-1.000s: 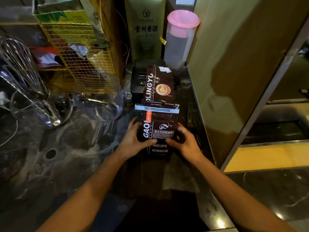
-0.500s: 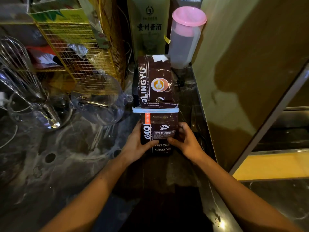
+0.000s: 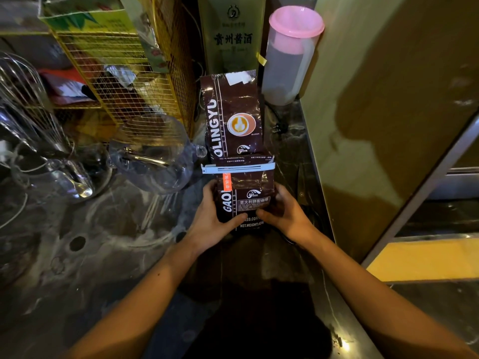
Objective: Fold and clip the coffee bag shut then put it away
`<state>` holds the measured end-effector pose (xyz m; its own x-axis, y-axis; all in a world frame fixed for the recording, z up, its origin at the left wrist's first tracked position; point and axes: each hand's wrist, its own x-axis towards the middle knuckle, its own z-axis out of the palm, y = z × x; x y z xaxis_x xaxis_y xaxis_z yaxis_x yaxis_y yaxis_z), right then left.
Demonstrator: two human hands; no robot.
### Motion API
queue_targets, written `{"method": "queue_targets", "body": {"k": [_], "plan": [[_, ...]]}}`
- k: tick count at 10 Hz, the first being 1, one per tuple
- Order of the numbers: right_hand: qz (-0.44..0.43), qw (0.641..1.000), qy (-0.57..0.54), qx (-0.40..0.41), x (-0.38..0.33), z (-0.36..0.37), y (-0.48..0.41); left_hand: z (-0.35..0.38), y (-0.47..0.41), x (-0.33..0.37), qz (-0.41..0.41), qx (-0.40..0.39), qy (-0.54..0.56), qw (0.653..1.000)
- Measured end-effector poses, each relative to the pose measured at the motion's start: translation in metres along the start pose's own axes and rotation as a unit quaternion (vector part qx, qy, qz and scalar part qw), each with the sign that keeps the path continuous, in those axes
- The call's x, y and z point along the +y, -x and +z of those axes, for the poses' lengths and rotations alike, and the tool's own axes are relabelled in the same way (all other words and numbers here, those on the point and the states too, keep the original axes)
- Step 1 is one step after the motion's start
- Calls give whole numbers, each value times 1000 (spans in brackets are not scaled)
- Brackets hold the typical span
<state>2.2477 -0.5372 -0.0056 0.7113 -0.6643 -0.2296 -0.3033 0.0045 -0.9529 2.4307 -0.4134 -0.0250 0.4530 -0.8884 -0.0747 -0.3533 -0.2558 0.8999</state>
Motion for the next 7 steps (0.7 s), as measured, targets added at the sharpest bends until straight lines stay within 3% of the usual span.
{"method": "queue_targets", "body": {"k": [7], "plan": [[-47,989,45,132,-23,18,28,-12,24,-1,30,24,98,994]]}}
